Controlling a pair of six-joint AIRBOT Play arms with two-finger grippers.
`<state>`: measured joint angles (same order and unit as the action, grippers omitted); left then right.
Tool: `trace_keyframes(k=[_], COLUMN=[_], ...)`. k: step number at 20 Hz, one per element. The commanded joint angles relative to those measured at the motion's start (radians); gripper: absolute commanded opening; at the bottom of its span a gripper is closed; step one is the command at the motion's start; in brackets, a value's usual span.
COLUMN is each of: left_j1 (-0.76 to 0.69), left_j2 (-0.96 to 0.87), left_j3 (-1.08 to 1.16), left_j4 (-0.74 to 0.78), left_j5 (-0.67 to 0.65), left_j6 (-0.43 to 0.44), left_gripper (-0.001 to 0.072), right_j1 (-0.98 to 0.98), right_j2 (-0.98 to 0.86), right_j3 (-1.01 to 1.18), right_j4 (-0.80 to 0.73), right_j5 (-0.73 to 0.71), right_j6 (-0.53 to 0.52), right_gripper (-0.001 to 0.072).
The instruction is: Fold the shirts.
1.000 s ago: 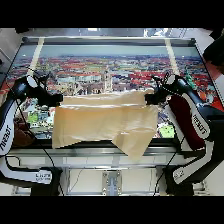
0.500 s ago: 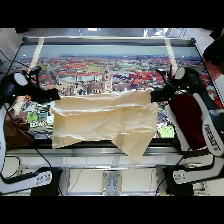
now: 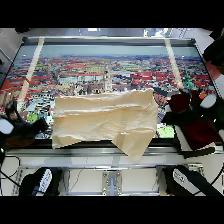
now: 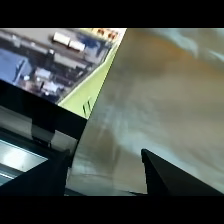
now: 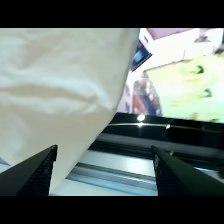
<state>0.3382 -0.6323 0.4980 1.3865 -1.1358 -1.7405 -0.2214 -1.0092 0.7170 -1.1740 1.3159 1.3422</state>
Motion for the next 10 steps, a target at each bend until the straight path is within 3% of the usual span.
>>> trace_keyframes(k=[1, 6, 10], left_j1=[0.037, 0.037, 0.037], left_j2=[0.13, 0.132, 0.132], left_j3=[-0.193, -0.273, -0.281], left_j4=[-0.11, -0.157, -0.157], left_j5=[0.004, -0.016, -0.005], left_j6=[-0.185, -0.373, -0.439], left_gripper=[0.0515, 0.0516, 0.0515], right_j1=[-0.021, -0.021, -0.021], right_j2=[0.06, 0.06, 0.06], right_j3=[-0.295, -0.437, -0.444], right_j4=[0.211, 0.314, 0.317], right_j5=[-0.098, -0.186, -0.211], right_j6=[0.0, 0.0, -0.001], right_gripper=[0.0671, 0.0668, 0.0668])
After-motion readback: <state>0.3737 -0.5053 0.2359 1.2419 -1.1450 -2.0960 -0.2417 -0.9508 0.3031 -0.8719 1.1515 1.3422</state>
